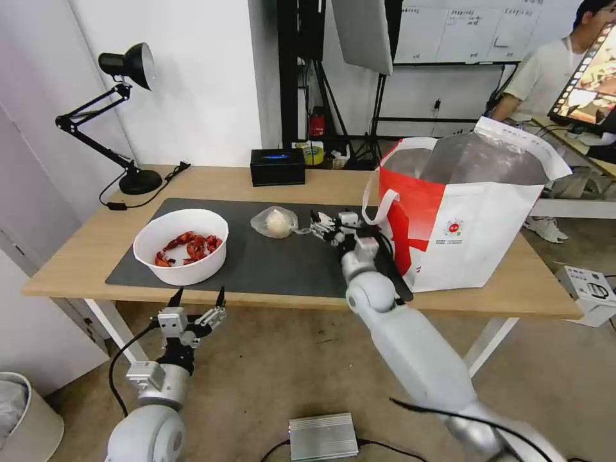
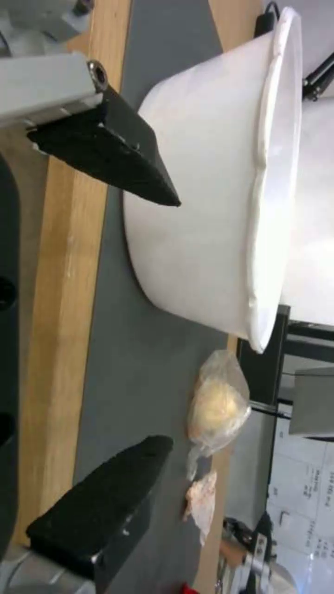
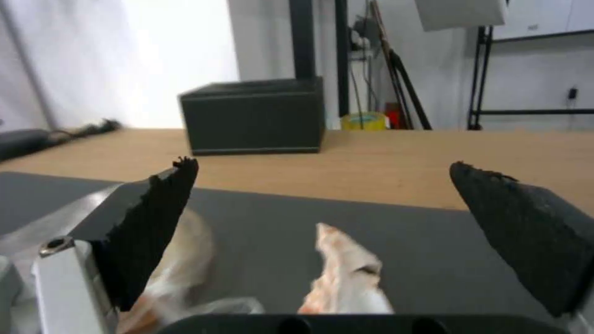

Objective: Pick up the trash from the table and place it into the takeout bag.

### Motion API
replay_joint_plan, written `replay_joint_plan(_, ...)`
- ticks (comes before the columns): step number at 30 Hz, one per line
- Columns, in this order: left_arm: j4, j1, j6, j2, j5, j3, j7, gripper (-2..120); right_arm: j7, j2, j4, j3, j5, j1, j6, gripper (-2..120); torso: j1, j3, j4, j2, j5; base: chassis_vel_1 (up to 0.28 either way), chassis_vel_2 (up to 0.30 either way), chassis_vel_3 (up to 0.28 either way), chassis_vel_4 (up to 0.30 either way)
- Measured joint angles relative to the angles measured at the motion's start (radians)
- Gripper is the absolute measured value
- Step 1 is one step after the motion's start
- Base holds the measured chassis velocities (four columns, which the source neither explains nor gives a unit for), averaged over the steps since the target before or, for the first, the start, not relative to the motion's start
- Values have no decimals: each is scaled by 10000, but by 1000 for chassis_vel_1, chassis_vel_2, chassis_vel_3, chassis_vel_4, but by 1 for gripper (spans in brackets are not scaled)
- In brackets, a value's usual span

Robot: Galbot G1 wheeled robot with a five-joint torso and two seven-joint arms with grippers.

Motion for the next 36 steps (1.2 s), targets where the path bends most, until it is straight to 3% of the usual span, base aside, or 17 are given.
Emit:
replay_joint_plan(9,123,-149,-11,-80,-13,30,53,100,492,445,-1112,-140,807,838,-586,100,-1,0,1,0,1,0,0,0,0)
replay_joint_plan(20,277,-220,-48,-120,-17,53,64,100,996,583,-1500,-169,956,1408,-2560,100,-1,-1,-1,0,1,0,0,0,0)
replay_joint_plan(36,344,-198,-52,-134,31,101,64,100,715,813,-2261,-210,934,1558,-2803,100,-2,-1,0,2,1,0,0,0,0)
